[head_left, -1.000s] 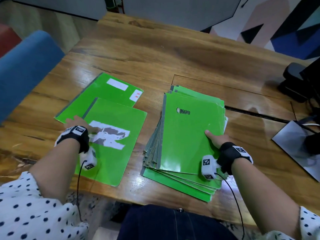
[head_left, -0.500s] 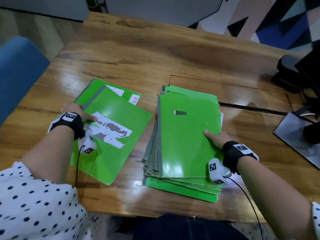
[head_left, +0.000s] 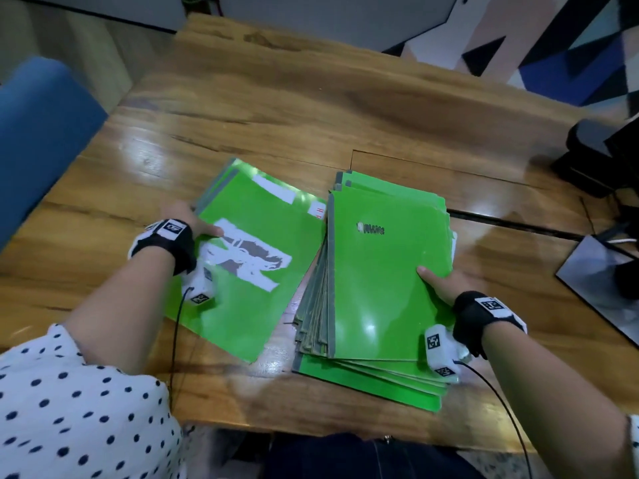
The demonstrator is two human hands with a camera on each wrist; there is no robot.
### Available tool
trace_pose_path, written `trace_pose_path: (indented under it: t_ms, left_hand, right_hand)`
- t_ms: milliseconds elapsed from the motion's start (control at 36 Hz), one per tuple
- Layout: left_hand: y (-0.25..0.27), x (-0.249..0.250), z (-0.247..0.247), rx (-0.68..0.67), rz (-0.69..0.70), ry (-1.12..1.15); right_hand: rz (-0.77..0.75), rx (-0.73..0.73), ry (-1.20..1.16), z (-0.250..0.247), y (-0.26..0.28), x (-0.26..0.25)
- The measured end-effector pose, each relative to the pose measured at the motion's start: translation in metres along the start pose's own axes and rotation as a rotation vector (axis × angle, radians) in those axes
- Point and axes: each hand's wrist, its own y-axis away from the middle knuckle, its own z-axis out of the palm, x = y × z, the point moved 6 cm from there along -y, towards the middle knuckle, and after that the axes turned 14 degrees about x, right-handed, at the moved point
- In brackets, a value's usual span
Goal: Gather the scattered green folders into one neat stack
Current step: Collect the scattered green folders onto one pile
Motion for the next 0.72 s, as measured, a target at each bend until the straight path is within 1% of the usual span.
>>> trace_pose_path:
  t_ms: [56, 194, 306, 444, 500, 555, 639, 722]
  left_hand:
    - [0.004, 0.013, -0.008, 0.027, 0.025, 0.065]
    - [0.031, 0.058, -0.058, 0.187, 0.219, 0.073]
    - [0.071, 0.104, -0.095, 0.340, 0.449, -0.058]
    - [0.125, 0.156, -0.118, 0.536, 0.709, -0.223]
    - [0.142, 0.172, -0.130, 0.599, 0.753, -0.265]
    - [0.154, 0.185, -0.146, 0.657, 0.770, -0.257]
    - [0.165, 0.199, -0.170, 0.705, 0.758, -0.136]
    - [0.172, 0.211, -0.185, 0.671, 0.720, 0.040]
  right_hand:
    - [-0.019, 0.011, 0.006, -0.001, 0.004, -0.001]
    - [-0.008, 0.010, 0.021, -0.003, 0.008, 0.000]
    - [-0.016, -0.007, 0.044, -0.005, 0.011, -0.001]
    - [-0.018, -0.010, -0.016, -0.007, 0.008, -0.001]
    - [-0.031, -0.027, -0.036, -0.008, 0.009, -0.001]
    - [-0.046, -0.049, -0.064, -0.007, 0.003, 0.001]
    - [-0.077, -0.094, -0.074, 0.000, -0.016, 0.010]
    - [-0.095, -0.112, -0.079, 0.008, -0.039, 0.019]
